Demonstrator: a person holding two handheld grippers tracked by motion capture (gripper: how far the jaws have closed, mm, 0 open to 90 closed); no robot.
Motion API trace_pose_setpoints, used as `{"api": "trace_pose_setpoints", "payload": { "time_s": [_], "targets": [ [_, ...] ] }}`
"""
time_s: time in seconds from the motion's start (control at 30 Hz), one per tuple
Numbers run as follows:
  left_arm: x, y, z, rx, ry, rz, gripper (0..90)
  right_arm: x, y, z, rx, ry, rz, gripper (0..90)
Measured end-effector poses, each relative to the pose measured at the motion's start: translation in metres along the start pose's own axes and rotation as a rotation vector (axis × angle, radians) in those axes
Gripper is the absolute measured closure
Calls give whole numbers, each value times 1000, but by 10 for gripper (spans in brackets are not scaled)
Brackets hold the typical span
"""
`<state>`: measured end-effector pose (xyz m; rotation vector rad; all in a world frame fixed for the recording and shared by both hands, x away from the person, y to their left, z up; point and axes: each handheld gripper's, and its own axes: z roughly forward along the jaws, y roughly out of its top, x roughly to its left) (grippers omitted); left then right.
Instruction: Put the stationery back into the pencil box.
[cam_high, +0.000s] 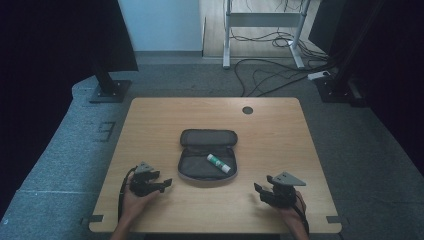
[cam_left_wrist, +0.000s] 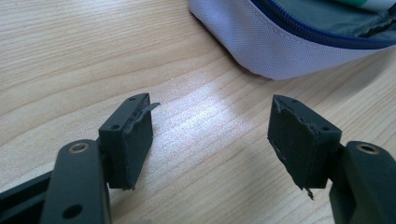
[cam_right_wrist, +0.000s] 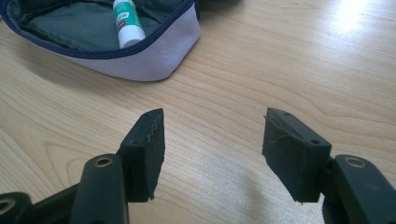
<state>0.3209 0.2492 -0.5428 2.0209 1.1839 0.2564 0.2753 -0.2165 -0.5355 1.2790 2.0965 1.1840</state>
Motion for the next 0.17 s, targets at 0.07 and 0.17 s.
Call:
{"api": "trace_pose_setpoints", "payload": {
  "time_s": [0.07, 0.17],
  "targets": [
    [0, 0, 0, 0, 0, 0, 312, 0, 0, 1, 4, -2, -4, 381],
    [0, 0, 0, 0, 0, -1, 312, 0, -1, 3, 16, -13, -13, 374]
  ]
}}
